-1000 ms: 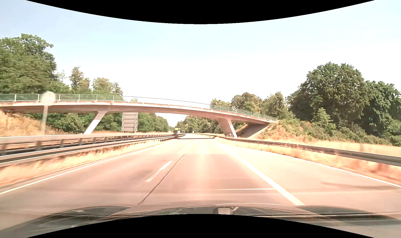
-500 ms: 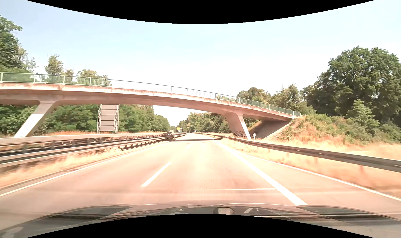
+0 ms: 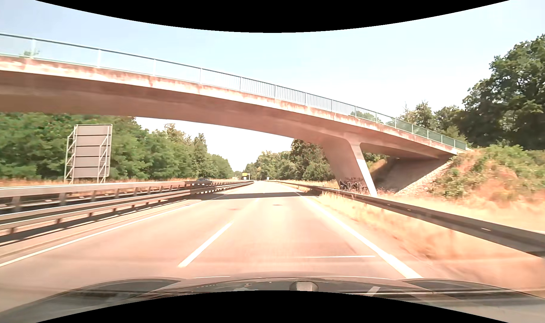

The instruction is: Follow the waypoints while adhering to traffic rules and regulations

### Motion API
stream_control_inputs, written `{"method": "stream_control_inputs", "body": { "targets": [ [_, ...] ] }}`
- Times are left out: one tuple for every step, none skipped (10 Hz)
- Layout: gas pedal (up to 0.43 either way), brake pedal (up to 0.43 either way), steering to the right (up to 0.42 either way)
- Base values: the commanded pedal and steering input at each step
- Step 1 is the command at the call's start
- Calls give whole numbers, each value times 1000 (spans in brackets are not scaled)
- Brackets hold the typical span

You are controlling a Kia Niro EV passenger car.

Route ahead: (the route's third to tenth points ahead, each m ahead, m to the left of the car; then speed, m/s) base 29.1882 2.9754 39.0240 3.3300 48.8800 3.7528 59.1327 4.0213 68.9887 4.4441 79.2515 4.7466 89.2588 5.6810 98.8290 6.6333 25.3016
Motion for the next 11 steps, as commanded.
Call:
{"method": "stream_control_inputs", "body": {
  "targets": [
    [197,0,-5],
    [197,0,-5],
    [197,0,-5],
    [197,0,-5],
    [197,0,-5],
    [197,0,-5],
    [189,0,-3],
    [177,0,-3],
    [169,0,-3],
    [169,0,-3],
    [169,0,-3]
  ]
}}
